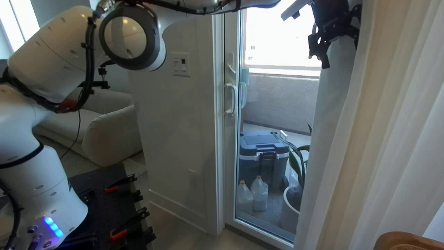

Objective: Open the white curtain

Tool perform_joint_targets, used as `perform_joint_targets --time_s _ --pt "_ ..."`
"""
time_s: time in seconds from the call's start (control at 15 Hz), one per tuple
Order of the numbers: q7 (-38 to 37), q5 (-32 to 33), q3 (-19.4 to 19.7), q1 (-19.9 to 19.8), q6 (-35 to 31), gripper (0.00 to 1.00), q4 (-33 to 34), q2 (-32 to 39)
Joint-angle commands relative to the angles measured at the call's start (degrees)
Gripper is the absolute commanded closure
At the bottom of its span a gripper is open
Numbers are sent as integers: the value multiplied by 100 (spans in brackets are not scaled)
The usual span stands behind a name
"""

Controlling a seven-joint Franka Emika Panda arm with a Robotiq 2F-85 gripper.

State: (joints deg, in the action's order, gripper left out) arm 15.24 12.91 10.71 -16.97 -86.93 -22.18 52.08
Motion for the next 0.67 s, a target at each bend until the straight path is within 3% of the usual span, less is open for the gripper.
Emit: perform_joint_targets --time_s 0.0,0.07,0.13,0.2,0.33,0.6 --pt "1050 133 7 69 514 0 -219 -286" --pt "1410 122 -33 11 807 0 261 -39" --pt "1736 119 -20 29 750 0 -136 -297" --pt "2064 149 -44 -2 973 0 210 -126" --pt "2539 178 -33 24 1028 0 -82 -347" --pt "3380 207 -30 -46 1198 0 -57 -505"
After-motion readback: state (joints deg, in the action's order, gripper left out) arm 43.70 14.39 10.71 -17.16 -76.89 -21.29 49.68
